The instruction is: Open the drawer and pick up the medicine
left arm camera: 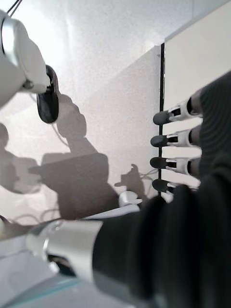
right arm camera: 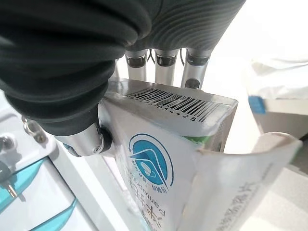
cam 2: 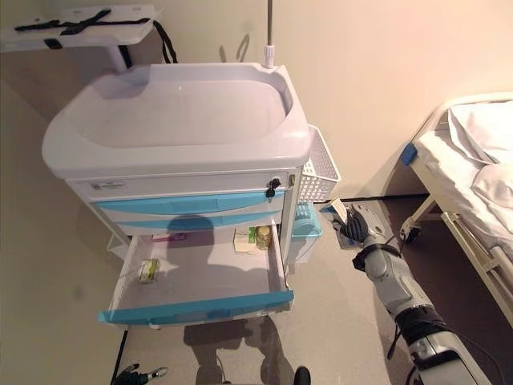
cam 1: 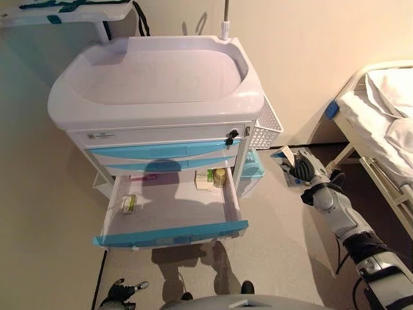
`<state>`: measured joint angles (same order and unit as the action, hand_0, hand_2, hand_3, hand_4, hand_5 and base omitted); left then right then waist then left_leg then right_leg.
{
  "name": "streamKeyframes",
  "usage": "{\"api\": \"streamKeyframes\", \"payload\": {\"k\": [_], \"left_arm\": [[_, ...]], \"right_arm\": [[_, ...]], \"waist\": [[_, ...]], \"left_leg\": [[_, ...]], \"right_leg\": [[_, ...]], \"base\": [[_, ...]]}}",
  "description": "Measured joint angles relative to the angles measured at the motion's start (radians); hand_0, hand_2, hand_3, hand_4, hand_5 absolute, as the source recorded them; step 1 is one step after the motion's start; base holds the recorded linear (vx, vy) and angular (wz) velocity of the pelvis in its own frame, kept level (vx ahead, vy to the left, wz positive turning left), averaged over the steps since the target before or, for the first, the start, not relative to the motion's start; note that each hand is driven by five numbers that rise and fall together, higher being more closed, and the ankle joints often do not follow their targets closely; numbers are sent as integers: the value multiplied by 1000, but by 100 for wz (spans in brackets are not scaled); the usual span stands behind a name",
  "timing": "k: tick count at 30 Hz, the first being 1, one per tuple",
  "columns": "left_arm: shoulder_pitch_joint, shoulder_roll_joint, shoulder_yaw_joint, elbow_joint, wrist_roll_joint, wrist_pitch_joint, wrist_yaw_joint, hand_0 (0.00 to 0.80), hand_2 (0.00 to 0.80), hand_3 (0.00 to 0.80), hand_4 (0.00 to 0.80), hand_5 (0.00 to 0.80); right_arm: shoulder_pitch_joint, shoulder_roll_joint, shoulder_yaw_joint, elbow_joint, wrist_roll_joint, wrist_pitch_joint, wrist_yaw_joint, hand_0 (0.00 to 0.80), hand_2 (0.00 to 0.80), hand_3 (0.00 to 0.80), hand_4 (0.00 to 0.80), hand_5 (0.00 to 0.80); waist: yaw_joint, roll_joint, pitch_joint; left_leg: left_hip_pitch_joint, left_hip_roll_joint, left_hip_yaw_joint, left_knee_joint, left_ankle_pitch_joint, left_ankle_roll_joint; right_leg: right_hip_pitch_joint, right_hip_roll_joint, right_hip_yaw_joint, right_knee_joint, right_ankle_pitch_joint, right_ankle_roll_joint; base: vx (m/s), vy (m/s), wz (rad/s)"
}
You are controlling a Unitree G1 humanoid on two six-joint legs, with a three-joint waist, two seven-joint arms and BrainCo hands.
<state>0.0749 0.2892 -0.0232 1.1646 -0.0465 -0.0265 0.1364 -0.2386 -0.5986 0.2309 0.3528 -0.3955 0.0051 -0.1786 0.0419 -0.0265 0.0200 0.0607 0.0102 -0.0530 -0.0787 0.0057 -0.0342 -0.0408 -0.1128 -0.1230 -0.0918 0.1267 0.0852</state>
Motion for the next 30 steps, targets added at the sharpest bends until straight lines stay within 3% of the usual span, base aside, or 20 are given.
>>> {"api": "streamKeyframes", "payload": {"k": [14,22,30], "left_arm": [[31,-6,6,31,36,18,-9,0,0,0,0,0],[36,-5,4,33,46,20,-9,0,0,0,0,0],[33,0,-18,36,72,21,-8,0,0,0,0,0]], "right_arm": [[21,1,-67,-79,55,-21,-20,800,800,800,800,800],[-152,-4,-57,-55,77,-19,-53,800,800,800,800,800],[-352,-16,27,56,115,-13,-85,800,800,800,800,800]], "waist": [[1,-11,-10],[4,-22,-4],[27,-49,12]], "left_leg": [[1,2,-1,-5,0,-1],[0,3,1,-6,0,-1],[-1,2,3,-5,0,-1]], "right_leg": [[-1,3,1,0,0,-1],[-4,4,2,0,0,-1],[-6,5,4,0,2,-5]], "base": [[0,0,0],[8,0,0],[0,0,0]]}}
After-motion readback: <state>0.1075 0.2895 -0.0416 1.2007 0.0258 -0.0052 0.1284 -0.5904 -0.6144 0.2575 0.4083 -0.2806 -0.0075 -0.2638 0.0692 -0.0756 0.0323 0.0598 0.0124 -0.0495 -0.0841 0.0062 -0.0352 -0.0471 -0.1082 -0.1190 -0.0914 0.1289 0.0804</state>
